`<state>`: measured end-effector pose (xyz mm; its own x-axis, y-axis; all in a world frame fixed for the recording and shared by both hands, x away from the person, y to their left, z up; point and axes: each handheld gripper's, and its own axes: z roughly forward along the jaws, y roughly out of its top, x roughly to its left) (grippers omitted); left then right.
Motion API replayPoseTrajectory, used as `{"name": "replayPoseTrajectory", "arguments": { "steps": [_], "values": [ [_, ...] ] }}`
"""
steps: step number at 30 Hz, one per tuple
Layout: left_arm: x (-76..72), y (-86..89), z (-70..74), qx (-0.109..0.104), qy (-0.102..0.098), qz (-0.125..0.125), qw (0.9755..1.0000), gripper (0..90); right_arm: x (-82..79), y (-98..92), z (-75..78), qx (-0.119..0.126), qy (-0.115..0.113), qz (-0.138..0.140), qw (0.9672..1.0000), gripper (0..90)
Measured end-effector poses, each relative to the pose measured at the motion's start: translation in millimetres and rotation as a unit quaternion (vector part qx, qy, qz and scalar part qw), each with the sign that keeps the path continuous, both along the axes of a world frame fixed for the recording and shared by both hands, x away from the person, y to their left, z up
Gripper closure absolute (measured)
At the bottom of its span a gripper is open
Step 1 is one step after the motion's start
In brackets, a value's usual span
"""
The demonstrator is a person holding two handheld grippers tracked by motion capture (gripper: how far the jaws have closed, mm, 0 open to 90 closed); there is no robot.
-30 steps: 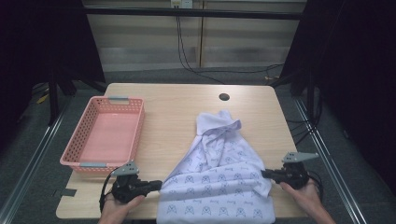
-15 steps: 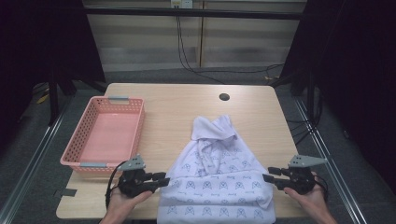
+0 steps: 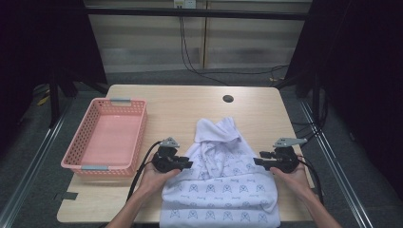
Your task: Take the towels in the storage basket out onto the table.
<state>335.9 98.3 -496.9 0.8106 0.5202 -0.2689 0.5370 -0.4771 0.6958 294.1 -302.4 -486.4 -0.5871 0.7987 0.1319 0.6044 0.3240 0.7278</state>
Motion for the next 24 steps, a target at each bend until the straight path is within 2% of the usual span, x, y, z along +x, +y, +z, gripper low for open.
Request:
{"name": "replayPoseTrajectory", "arguments": {
  "steps": [1,2,4,5,6,9,11,12,16,17,18,20,21,22,24],
  "values": [
    [0.9,-1.2,-2.6,0.004,0.002,-0.002,1.0,69.3,3.4,1.5,-1.8,-0.004,0.0,-0.004,1.0,54.7],
    [0.2,-2.0,-4.1,0.01,-0.003,-0.003,0.9999,71.6,10.0,4.4,-5.6,-0.012,-0.001,0.0,0.9999,54.5],
    [-3.6,-2.3,-2.9,0.024,-0.018,-0.014,0.9994,72.4,11.9,5.7,-7.0,-0.016,0.0,-0.002,0.9999,54.2],
    [-5.7,-2.1,-2.7,0.031,-0.026,-0.022,0.999,75.5,14.3,7.2,-9.1,-0.018,0.0,-0.002,0.9998,54.1],
    [-8.6,-0.6,-2.9,0.036,-0.034,-0.026,0.9984,82.3,16.2,9.4,-12.1,-0.031,-0.001,-0.004,0.9995,54.1],
    [-13.5,7.0,-3.6,0.028,-0.024,-0.029,0.9989,87.3,15.2,12.7,-15.4,-0.045,0.003,0.0,0.999,57.8],
    [-17.4,10.8,-3.0,0.031,-0.02,-0.031,0.9988,87.5,12.0,15.6,-15.2,-0.048,-0.002,0.008,0.9988,70.1],
    [-20.7,12.9,-2.8,0.031,-0.022,-0.028,0.9989,87.5,7.7,17.8,-12.9,-0.06,-0.006,0.009,0.9981,83.6],
    [-29.8,23.2,-1.9,0.031,-0.015,-0.023,0.9991,87.4,0.0,13.7,-8.3,-0.055,-0.007,0.011,0.9984,87.7],
    [-31.7,26.9,-1.9,0.031,-0.011,-0.024,0.9992,87.4,-9.2,7.0,-3.4,-0.05,-0.009,0.01,0.9987,88.1],
    [-34.1,30.7,-1.7,0.029,-0.008,-0.023,0.9993,87.4,-9.2,7.0,-3.4,-0.05,-0.009,0.01,0.9987,88.1],
    [-39.1,37.1,-1.7,0.025,0.001,-0.019,0.9995,87.4,-20.1,-1.3,-0.5,-0.049,-0.008,0.007,0.9988,88.2],
    [-42.7,39.1,-0.8,0.033,-0.003,-0.019,0.9993,87.4,-26.3,-5.2,-0.3,-0.041,-0.003,0.005,0.9991,88.3],
    [-47.3,40.8,-0.5,0.031,-0.003,-0.024,0.9992,87.3,-41.7,-11.4,0.7,-0.045,0.002,0.009,0.999,88.3],
    [-54.3,43.4,0.0,0.03,0.005,-0.032,0.999,87.3,-46.9,-13.0,0.9,-0.041,0.004,0.01,0.9991,88.3]
  ]
}}
